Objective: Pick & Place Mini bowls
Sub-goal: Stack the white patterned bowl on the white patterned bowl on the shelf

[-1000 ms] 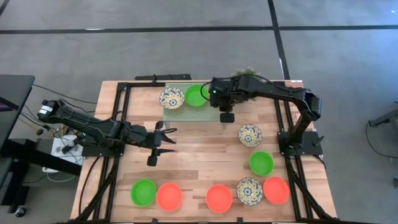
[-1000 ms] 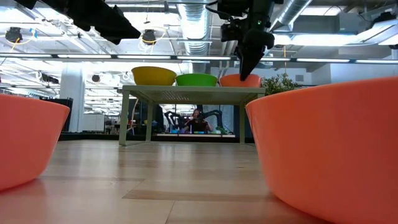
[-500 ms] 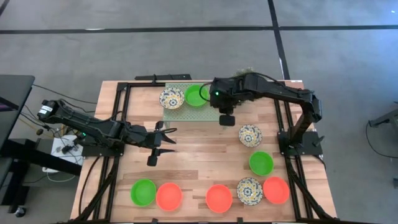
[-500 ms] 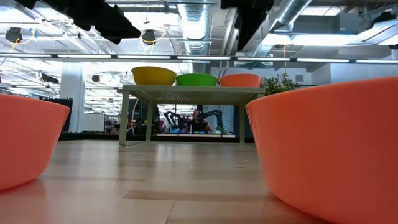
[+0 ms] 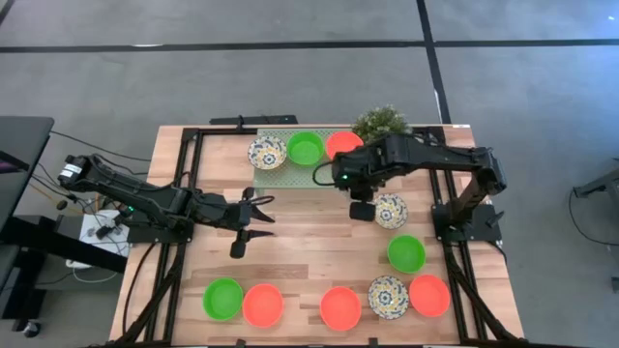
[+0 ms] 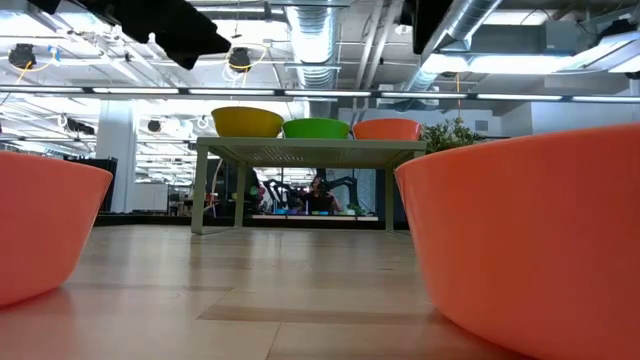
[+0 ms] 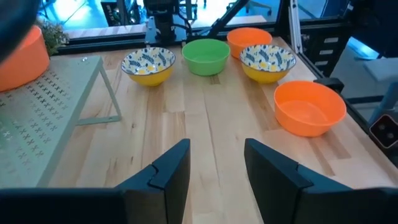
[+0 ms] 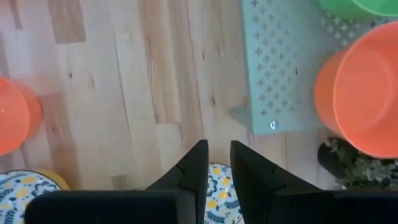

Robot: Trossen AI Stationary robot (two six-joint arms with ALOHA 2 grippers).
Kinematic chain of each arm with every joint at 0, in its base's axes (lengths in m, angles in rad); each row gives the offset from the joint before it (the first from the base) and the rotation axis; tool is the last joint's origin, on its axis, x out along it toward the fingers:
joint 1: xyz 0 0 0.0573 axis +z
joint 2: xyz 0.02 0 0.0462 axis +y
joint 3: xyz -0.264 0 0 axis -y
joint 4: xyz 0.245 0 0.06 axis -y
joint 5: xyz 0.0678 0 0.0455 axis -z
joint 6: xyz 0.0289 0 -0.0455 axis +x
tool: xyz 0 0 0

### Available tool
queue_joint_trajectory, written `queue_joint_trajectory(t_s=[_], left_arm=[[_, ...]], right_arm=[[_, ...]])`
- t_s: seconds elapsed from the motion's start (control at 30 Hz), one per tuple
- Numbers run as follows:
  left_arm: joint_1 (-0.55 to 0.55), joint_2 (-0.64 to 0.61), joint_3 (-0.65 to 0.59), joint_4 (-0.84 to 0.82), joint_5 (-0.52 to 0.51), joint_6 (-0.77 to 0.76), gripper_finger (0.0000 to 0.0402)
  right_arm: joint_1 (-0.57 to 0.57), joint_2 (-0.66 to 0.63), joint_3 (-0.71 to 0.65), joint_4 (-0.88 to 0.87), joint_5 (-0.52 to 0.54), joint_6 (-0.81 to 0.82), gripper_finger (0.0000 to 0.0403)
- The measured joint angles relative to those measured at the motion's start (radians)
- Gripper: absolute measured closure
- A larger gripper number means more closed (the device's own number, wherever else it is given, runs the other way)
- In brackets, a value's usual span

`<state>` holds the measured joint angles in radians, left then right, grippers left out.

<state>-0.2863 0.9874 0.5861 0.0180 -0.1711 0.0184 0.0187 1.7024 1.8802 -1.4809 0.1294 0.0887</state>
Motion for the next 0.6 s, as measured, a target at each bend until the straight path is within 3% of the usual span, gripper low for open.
queue_joint_trajectory(t_s=[0.17,0.43,0.6], left_arm=[[0.0,0.0,0.0,0.007,0.0,-0.001,0.0248],[0.0,0.0,0.0,0.017,0.0,0.0,0.0248],[0.0,0.0,0.0,0.105,0.0,0.003,0.0248]], right_arm=[[0.048,-0.098,-0.133,0.121,0.001,0.016,0.034],[0.116,-0.388,-0.58,0.4,-0.024,0.098,0.034],[0.155,-0.513,-0.829,0.533,-0.025,0.217,0.034]])
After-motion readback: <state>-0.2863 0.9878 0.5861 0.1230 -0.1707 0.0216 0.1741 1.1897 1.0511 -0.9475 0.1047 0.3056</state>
